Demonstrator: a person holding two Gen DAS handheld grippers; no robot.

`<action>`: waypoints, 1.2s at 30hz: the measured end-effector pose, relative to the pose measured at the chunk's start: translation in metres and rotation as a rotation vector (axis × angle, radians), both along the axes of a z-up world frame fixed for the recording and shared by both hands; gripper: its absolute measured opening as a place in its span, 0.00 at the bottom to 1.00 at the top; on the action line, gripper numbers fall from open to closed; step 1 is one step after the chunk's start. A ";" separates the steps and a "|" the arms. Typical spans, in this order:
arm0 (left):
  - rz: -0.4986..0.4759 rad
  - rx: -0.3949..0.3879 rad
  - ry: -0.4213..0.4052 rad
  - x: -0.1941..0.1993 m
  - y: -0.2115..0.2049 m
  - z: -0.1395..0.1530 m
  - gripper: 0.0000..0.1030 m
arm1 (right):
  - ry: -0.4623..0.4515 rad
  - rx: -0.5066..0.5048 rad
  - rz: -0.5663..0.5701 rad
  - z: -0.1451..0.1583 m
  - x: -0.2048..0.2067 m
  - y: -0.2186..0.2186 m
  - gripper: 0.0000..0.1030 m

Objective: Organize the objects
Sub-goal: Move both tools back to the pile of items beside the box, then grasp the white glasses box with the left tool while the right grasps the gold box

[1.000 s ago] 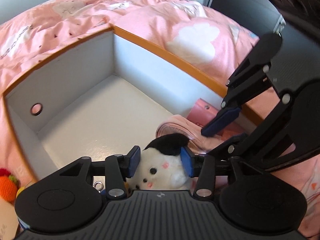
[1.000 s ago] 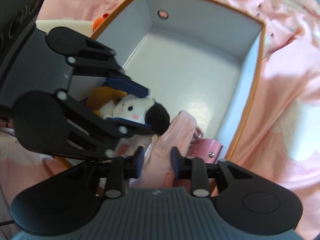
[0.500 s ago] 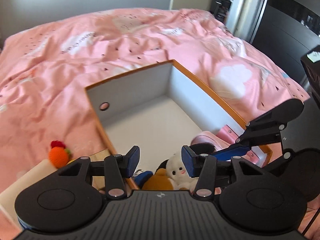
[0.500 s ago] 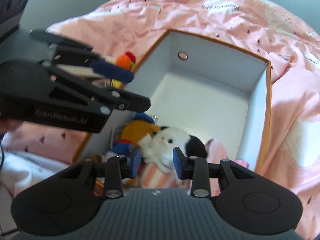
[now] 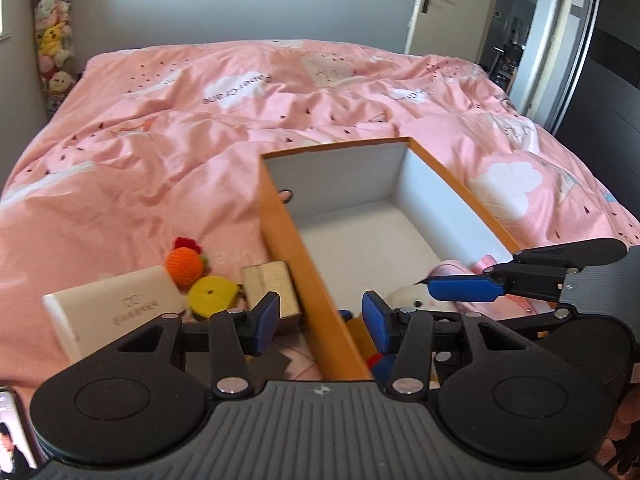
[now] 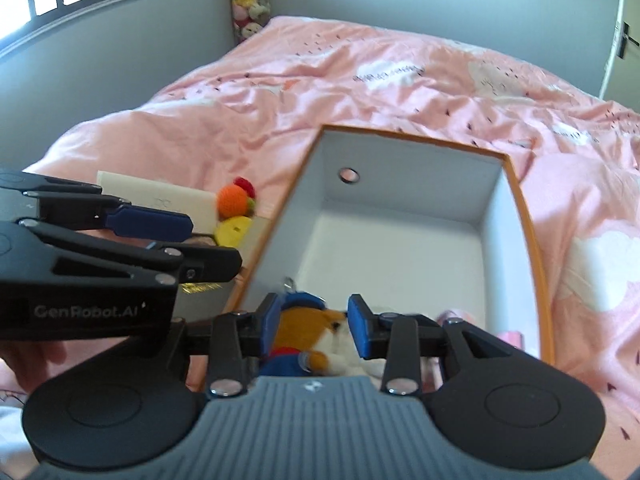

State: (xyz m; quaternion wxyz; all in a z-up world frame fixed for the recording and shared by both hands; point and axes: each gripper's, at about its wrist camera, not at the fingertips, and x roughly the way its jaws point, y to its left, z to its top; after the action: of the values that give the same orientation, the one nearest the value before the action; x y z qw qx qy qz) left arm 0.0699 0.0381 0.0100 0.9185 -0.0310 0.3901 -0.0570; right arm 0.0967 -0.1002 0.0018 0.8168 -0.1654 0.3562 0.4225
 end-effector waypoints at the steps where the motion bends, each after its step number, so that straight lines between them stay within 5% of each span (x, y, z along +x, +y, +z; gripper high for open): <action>1: 0.006 0.001 -0.001 -0.001 0.005 0.001 0.54 | -0.001 0.009 0.021 0.002 -0.001 0.004 0.42; 5: 0.020 0.015 -0.013 -0.007 0.025 0.006 0.54 | -0.035 0.032 0.088 0.005 -0.009 0.024 0.42; 15: -0.120 0.228 0.057 0.006 0.057 0.005 0.54 | -0.041 -0.053 0.274 -0.007 -0.006 0.089 0.43; 36: -0.461 0.659 0.427 0.095 0.064 -0.059 0.71 | -0.063 -0.330 0.572 -0.034 0.039 0.164 0.54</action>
State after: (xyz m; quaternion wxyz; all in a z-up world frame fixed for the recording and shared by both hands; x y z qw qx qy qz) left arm 0.1650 0.1018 -0.0486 0.7417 0.3397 0.5646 -0.1253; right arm 0.1358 0.0634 -0.0319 0.6378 -0.4021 0.3334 0.5660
